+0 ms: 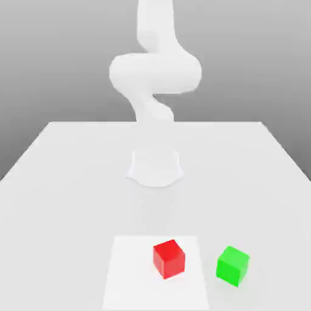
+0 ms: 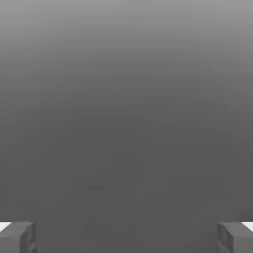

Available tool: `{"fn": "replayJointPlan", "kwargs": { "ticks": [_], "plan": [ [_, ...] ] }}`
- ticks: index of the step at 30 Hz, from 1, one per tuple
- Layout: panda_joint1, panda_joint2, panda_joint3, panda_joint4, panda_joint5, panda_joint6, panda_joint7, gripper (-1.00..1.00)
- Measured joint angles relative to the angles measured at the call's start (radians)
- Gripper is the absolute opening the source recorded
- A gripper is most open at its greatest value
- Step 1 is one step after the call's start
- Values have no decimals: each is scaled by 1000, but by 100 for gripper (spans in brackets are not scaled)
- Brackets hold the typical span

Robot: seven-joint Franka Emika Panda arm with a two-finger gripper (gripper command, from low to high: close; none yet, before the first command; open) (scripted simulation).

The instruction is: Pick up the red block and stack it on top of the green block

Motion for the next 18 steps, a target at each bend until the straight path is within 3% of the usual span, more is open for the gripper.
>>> {"fn": "replayJointPlan", "kwargs": {
  "ticks": [18],
  "plan": [
    [95, 662, -38, -335, 4, 370, -327, 0]
  ]
}}
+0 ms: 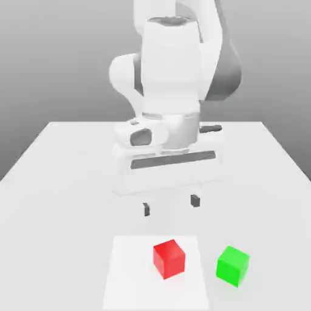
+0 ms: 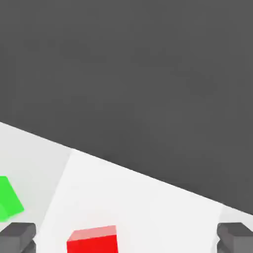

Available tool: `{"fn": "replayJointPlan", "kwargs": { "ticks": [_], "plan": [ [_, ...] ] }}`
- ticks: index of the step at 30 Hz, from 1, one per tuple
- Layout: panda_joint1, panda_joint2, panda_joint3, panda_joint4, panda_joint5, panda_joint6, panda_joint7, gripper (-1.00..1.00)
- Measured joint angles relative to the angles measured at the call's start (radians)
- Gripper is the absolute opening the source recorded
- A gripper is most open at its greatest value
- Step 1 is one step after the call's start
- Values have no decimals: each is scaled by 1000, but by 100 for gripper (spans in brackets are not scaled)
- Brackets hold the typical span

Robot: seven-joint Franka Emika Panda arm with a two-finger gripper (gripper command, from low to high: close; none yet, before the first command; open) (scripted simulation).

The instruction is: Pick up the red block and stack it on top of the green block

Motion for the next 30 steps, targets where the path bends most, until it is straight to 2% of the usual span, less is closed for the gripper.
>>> {"fn": "replayJointPlan", "kwargs": {
  "ticks": [3, 8, 9, 16, 22, 30],
  "plan": [
    [2, 109, 5, -36, 5, 69, -42, 0],
    [-9, 290, 20, -18, 24, 220, -63, 0],
    [-11, 314, 23, -15, 26, 240, -65, -100],
    [-13, 313, 24, -15, 23, 239, -62, -100],
    [-9, 122, 18, -42, 4, 75, -45, -100],
    [119, 78, 79, 17, 3, -28, 263, -100]
  ]
}}
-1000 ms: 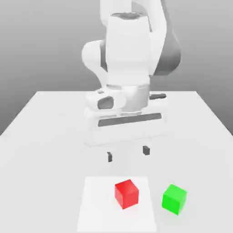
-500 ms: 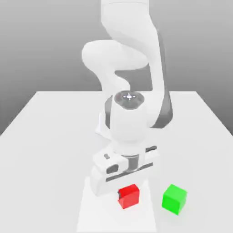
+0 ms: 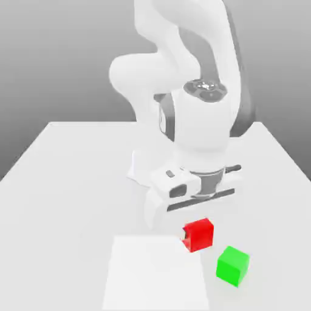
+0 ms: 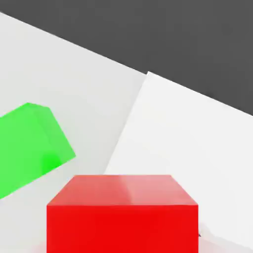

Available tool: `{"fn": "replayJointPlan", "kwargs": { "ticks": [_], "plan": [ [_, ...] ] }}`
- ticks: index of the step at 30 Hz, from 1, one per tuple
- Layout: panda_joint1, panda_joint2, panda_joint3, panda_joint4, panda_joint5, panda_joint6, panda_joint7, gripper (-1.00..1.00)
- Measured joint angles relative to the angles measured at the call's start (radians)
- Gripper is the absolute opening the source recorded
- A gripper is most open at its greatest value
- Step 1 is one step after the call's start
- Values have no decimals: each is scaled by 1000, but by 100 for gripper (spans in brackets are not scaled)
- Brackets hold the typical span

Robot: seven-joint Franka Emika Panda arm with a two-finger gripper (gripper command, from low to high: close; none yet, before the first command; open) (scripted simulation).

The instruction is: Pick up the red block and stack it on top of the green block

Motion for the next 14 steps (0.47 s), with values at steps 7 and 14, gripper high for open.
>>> {"fn": "replayJointPlan", "kwargs": {
  "ticks": [7, 14],
  "plan": [
    [82, 37, 38, 51, -15, -13, 250, -100],
    [90, 165, 26, 59, -39, 106, 276, 100]
  ]
}}
